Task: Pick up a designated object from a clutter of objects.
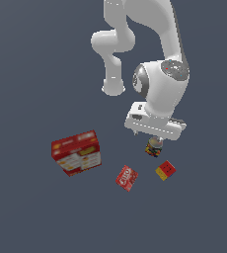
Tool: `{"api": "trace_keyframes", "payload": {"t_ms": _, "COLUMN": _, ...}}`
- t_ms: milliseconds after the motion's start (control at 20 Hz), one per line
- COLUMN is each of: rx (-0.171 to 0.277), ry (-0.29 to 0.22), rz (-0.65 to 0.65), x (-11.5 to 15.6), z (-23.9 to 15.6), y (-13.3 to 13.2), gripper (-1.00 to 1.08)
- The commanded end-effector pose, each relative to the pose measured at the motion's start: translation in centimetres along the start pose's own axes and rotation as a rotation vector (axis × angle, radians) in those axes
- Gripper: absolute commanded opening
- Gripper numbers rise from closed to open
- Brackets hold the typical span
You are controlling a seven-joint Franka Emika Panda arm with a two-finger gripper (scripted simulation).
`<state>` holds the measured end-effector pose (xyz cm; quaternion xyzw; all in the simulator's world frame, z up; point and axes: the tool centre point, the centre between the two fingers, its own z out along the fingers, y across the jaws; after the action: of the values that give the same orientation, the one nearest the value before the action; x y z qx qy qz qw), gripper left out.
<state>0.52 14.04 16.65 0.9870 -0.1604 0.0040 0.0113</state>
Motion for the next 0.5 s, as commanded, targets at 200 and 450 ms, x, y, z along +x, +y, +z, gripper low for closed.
{"api": "trace_keyframes", "payload": {"t_ms": 200, "rx": 0.011, "ry": -0.006, "rz": 0.077, "x": -2.2, "z": 3.2, "y": -3.1, "gripper": 1.0}}
{"api": "trace_keyframes", "payload": {"t_ms": 450, "rx": 0.017, "ry": -0.01, "rz": 0.115, "x": -3.5, "z": 4.7, "y": -4.5, "gripper": 1.0}}
